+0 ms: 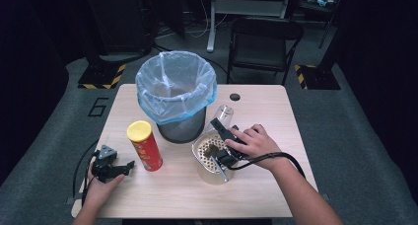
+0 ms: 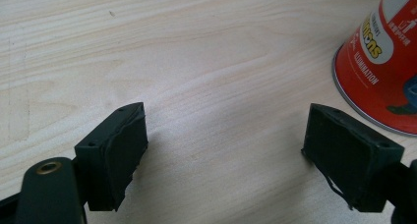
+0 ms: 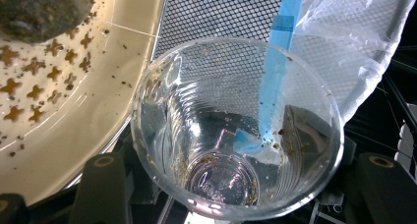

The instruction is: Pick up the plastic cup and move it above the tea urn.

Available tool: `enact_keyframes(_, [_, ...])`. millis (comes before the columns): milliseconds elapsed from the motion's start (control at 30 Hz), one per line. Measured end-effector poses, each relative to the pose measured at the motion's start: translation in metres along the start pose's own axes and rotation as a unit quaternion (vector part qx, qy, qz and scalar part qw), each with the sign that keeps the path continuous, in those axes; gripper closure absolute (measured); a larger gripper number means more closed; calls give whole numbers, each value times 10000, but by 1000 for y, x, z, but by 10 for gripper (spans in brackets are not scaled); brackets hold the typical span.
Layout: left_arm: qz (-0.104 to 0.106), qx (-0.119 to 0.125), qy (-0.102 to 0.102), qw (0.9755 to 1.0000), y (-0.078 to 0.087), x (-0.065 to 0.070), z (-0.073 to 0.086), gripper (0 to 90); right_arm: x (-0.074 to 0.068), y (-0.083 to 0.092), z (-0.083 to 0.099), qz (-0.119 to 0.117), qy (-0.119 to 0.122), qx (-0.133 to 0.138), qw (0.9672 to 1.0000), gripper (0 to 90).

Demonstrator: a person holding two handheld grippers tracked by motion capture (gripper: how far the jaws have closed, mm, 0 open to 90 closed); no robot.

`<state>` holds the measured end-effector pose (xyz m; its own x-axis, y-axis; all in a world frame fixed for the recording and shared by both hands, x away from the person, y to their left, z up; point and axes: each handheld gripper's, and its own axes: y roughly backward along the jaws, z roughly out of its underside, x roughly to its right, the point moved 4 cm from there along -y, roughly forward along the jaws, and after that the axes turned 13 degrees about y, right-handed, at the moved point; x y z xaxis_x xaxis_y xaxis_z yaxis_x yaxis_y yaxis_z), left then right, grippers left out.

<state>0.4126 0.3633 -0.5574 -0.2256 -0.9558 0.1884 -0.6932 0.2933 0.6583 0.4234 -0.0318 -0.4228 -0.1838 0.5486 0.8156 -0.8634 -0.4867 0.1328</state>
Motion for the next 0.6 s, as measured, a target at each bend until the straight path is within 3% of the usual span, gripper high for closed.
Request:
enact_keyframes(400, [0,0,-1,10000,0,0,0,165,2,1,0,33,-13,16,10000,356])
enact_keyframes(600, [0,-2,-2,10000,0,0,0,165,4,2,1,79,-193,-8,9998,351])
